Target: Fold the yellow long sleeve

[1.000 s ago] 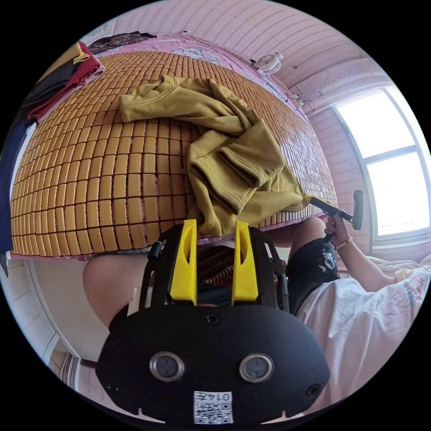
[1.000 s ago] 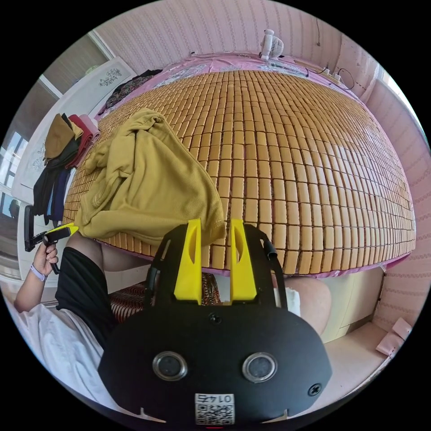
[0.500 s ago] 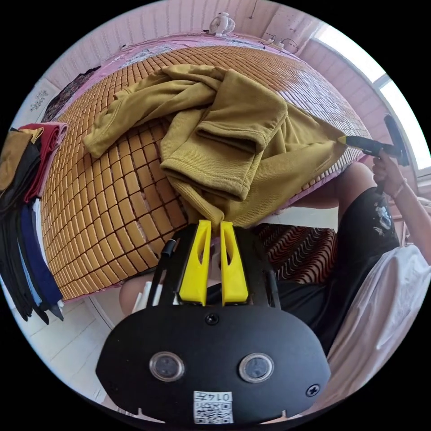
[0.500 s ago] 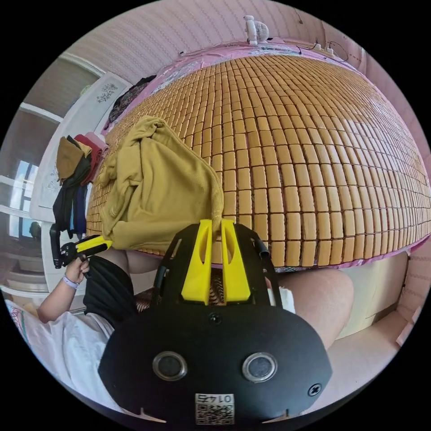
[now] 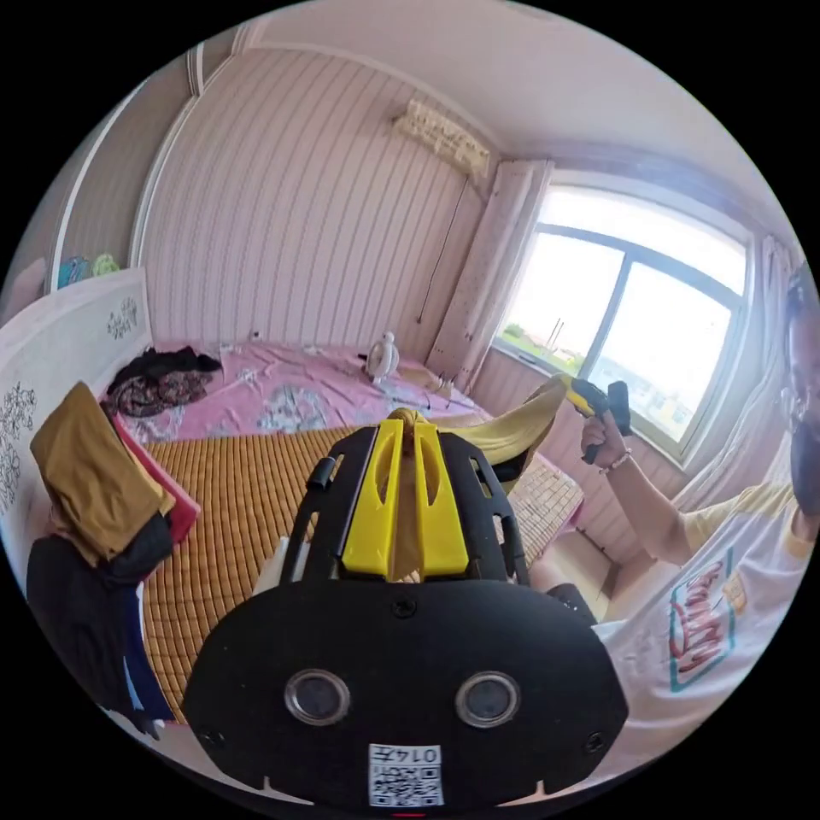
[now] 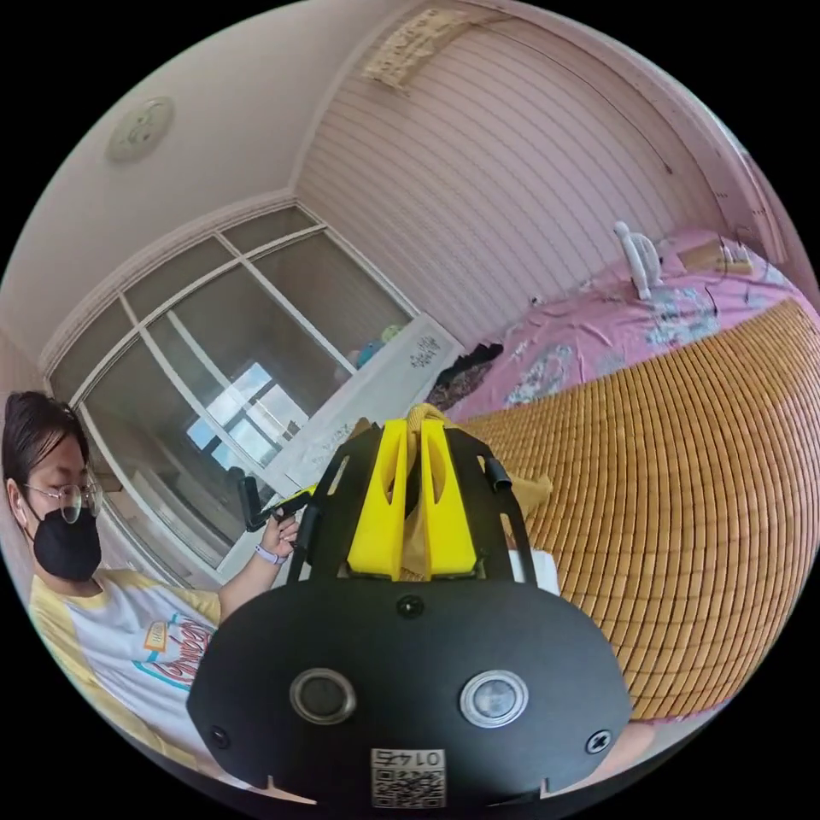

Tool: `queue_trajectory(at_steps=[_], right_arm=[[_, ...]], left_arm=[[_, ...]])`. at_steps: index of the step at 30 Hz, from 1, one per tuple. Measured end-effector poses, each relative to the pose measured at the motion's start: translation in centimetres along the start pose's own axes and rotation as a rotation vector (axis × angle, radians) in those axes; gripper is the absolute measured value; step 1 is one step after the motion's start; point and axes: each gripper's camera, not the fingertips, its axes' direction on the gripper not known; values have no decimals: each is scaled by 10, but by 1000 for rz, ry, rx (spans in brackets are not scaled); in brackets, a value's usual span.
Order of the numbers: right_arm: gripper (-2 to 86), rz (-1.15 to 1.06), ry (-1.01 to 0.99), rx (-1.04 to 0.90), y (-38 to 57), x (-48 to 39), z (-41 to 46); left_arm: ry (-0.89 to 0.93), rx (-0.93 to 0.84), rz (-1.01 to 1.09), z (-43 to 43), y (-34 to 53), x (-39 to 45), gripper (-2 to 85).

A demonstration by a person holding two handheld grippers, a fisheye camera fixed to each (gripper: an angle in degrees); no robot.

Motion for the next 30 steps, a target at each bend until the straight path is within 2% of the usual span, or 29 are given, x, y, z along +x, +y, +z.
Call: queue_trajectory(at_steps=[2,6,8,10,12,14,17,20,22,24,26,30], right_arm=[[15,-103,-94,96,-32,-45,-25],[15,-358,-221,364,-75,-155,-109],[15,-444,-149,419,-77,-201,-140],[14,-552,28,414,-71,-252,-159],[13,-556,156,349,-69,-268,-153],[12,-522,201,280,-69,-272,-150],[9,-561,96,331,-58,-294,-172],[9,-671,18,484,-45,-339,-205],[8,-763,-64,591,-38,-373,-229],[8,-827,10,613,-39,-391,-226],[8,-806,114,553,-54,-390,-202],[7,-602,341,206,-105,-309,-98]], left_arm=[[22,169,30,-63,-50,23,-5],[143,368,86,-146,-94,60,-3],[179,446,108,-184,-105,83,-3],[126,402,110,-190,-109,97,-4],[83,384,95,-195,-108,103,-5],[134,441,71,-218,-107,113,-6],[161,555,160,-258,-111,147,-6],[250,673,252,-297,-126,176,-4],[212,705,312,-307,-139,189,-2],[182,677,306,-297,-154,186,-1],[124,566,214,-254,-171,157,0],[-25,337,14,-141,-166,80,-1]])
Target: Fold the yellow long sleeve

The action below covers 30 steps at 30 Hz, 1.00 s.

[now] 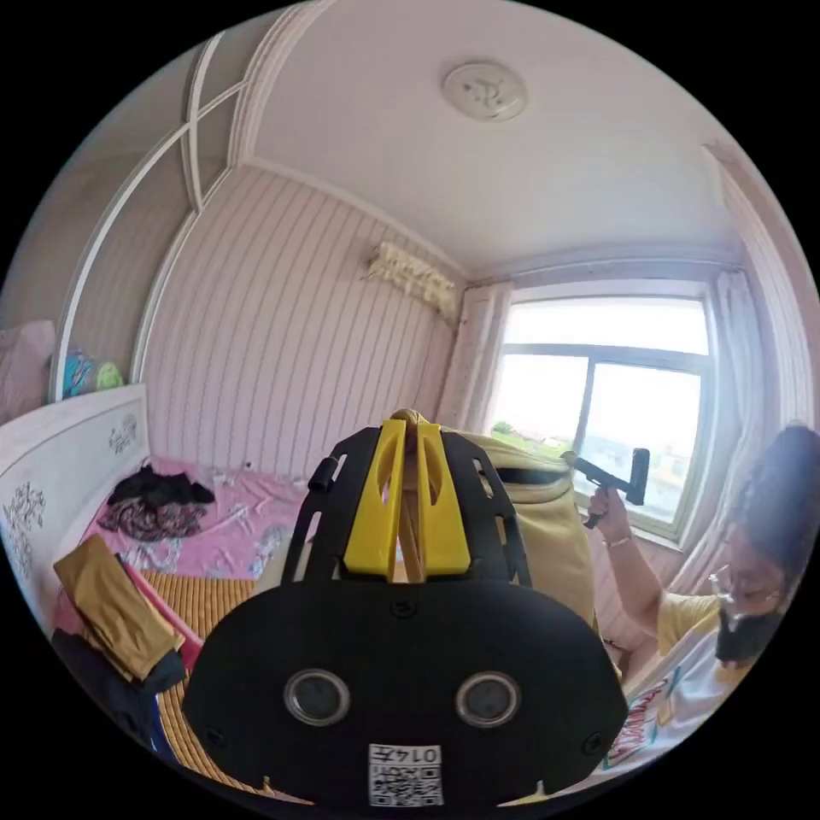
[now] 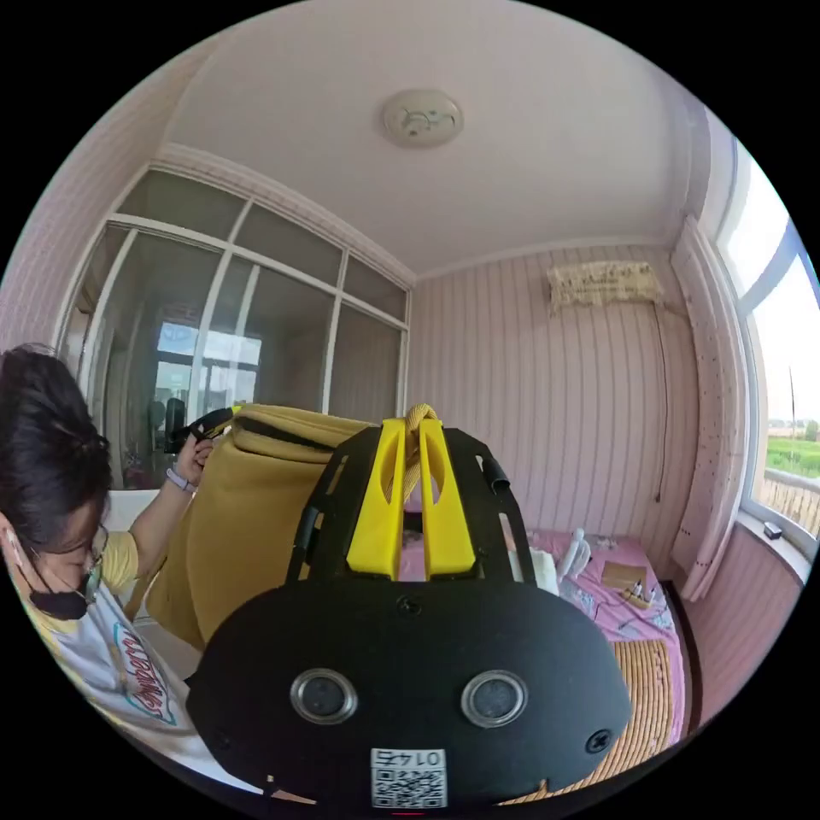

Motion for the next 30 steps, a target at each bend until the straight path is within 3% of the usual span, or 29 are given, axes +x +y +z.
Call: queue_trajectory(at_steps=[2,6,11,13,17,20,25,26,30], right_arm=[[5,59,36,-139,27,29,64],[3,205,124,-336,59,86,171],[4,76,109,27,-21,93,143],[5,33,67,158,-22,93,131],[7,55,27,104,34,110,143],[8,118,0,-76,121,122,175],[11,310,38,-578,328,131,244],[12,358,34,-630,351,133,250],[11,648,58,-952,479,144,279]], left_arm=[[-99,-130,-102,68,38,-44,-2],[-140,-186,-124,133,32,-66,-3],[-83,-21,37,151,-22,-38,-2],[-59,-35,52,162,-14,-47,-2],[-53,-218,17,199,66,-92,-1],[-69,-429,-80,225,169,-136,1],[-70,-724,-380,253,365,-209,0],[-98,-766,-528,254,409,-227,-5],[-148,-809,-694,243,485,-251,-7]])
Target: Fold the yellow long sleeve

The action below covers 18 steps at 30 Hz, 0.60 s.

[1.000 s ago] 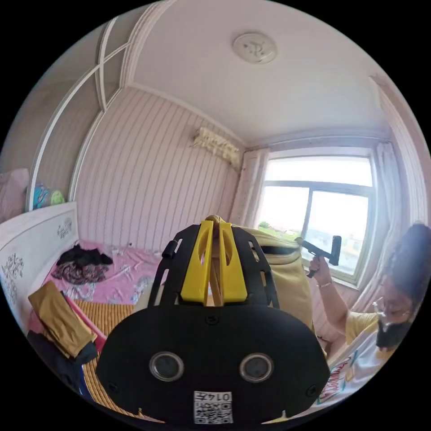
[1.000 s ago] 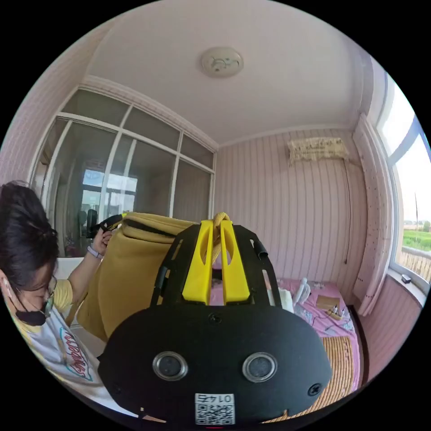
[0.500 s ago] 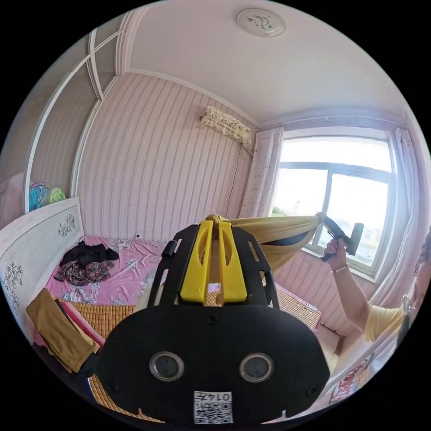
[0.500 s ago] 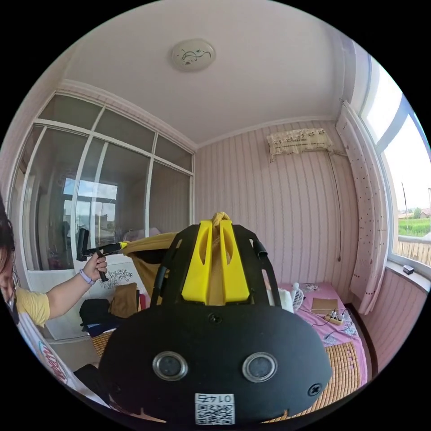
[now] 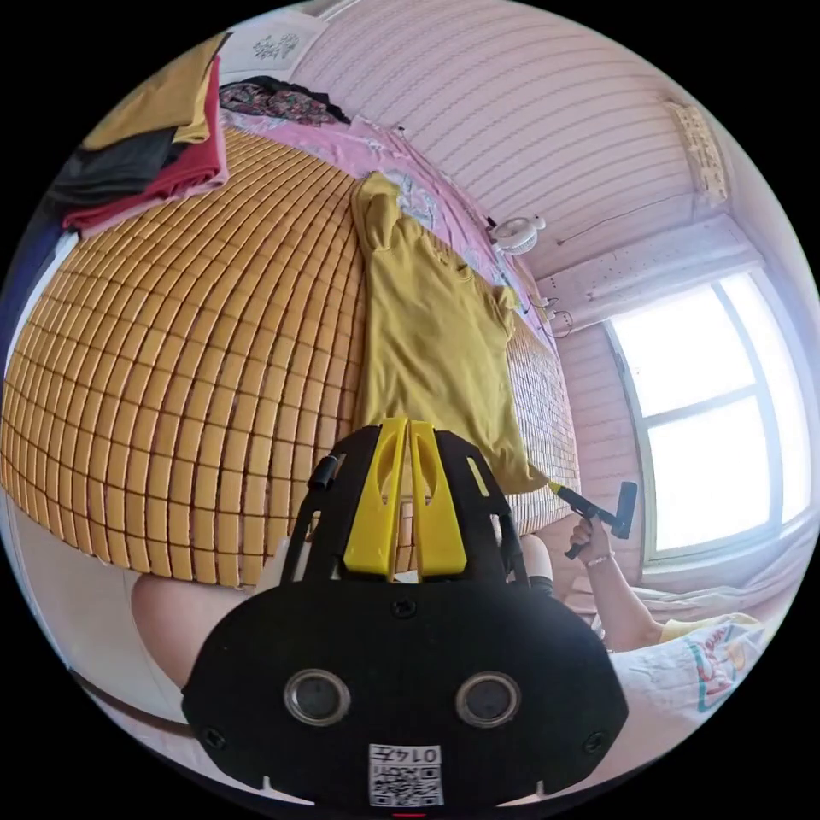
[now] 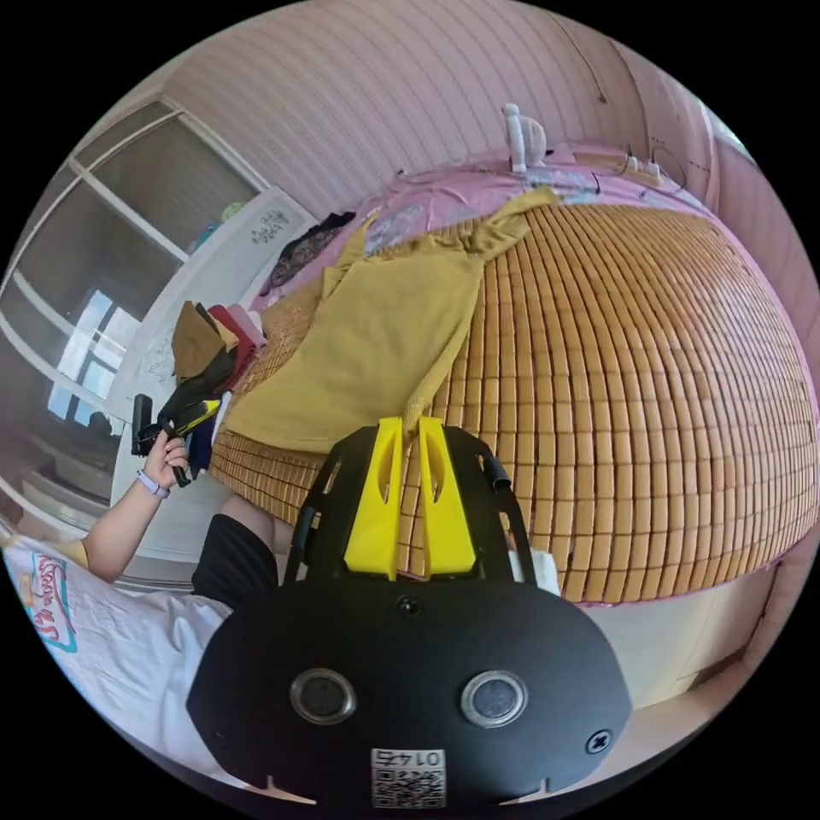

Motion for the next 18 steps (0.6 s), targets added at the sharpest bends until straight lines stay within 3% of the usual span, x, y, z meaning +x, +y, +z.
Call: queue_trajectory(at_steps=[5,13,18], right_arm=[[16,88,35,-111,6,29,33],[117,133,148,-135,-33,46,63],[113,122,223,-162,-62,44,85]], left_arm=[[-159,-123,37,24,4,-28,21],[-309,-256,174,96,-8,-31,84],[-288,-313,203,140,-22,-27,90]])
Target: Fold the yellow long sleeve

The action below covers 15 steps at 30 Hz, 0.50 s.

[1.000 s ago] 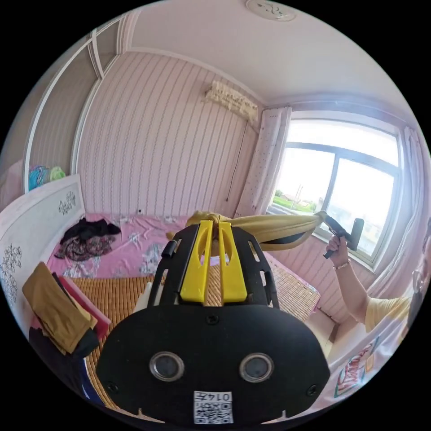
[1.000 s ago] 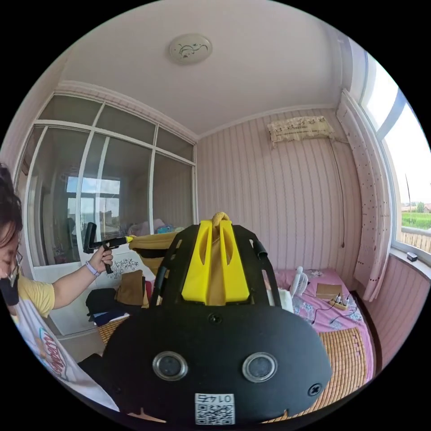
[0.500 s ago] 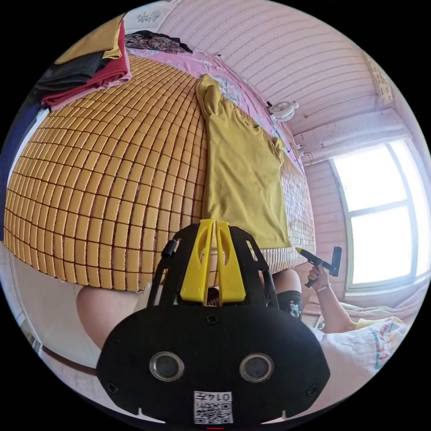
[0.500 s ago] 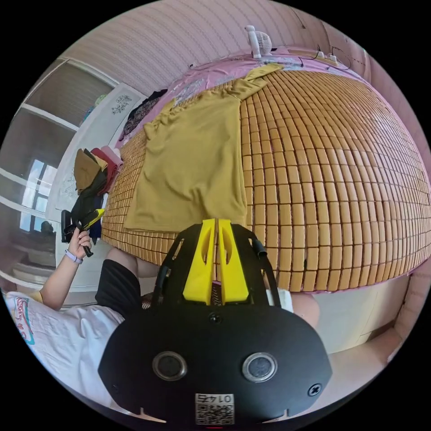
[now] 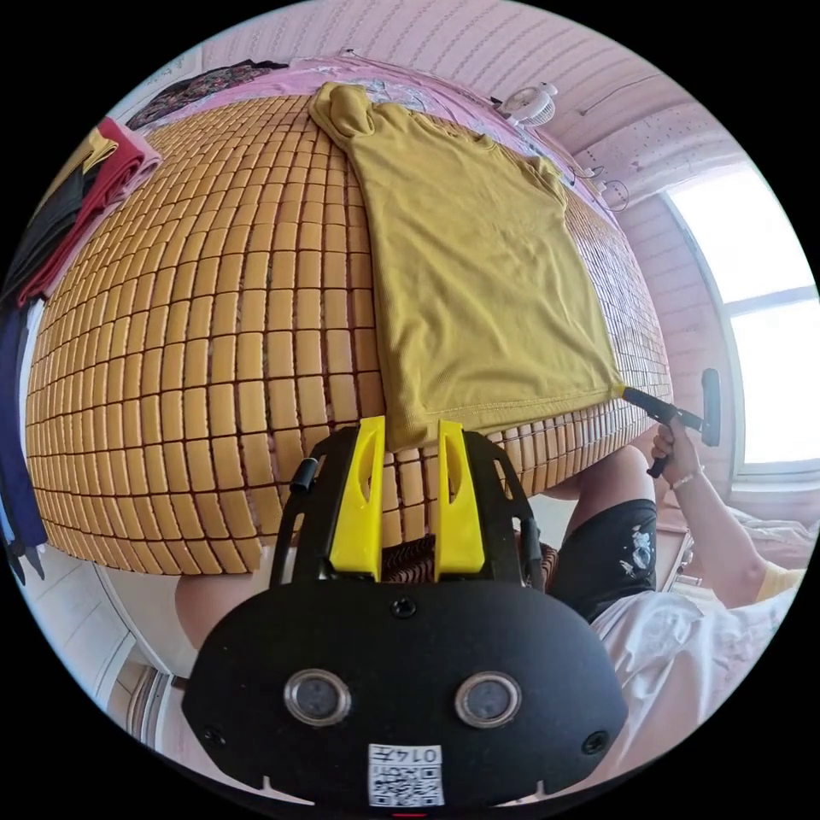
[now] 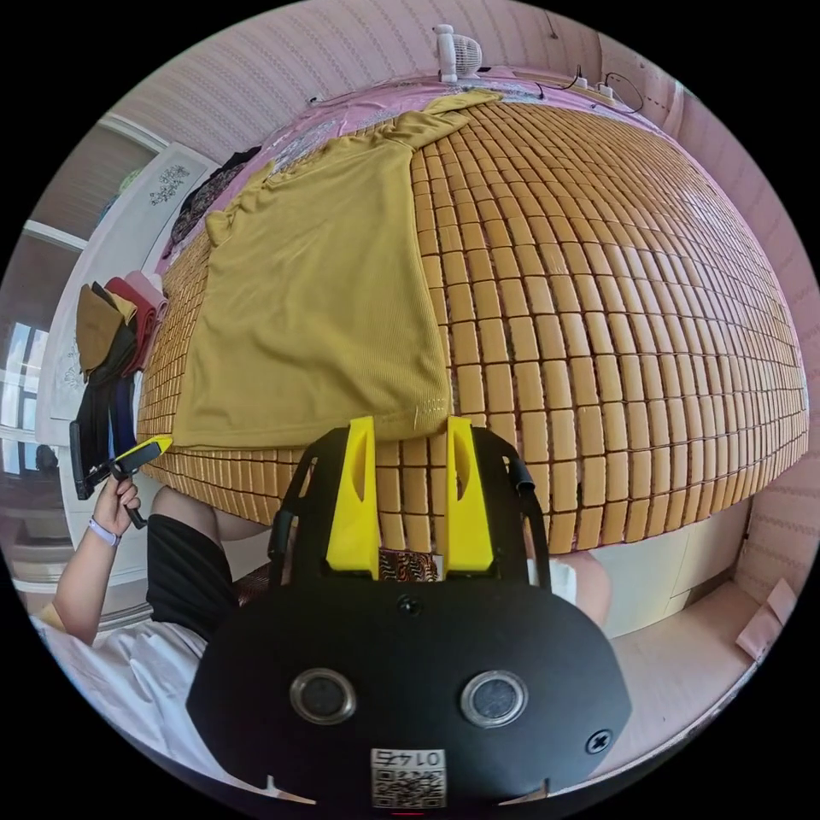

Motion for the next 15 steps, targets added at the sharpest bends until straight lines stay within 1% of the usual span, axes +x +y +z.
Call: queue_trajectory(at_steps=[2,5,8,15], right_arm=[[95,24,31,-13,-10,3,4],[73,31,38,-34,-24,12,4],[46,-17,5,-65,-30,19,1],[36,-79,-98,-47,-11,36,-36]], left_arm=[[-53,-58,-30,18,-10,-4,75],[-46,-87,-13,27,-18,-11,60],[-67,-89,10,27,-17,-18,43],[-76,-69,84,16,21,-23,34]])
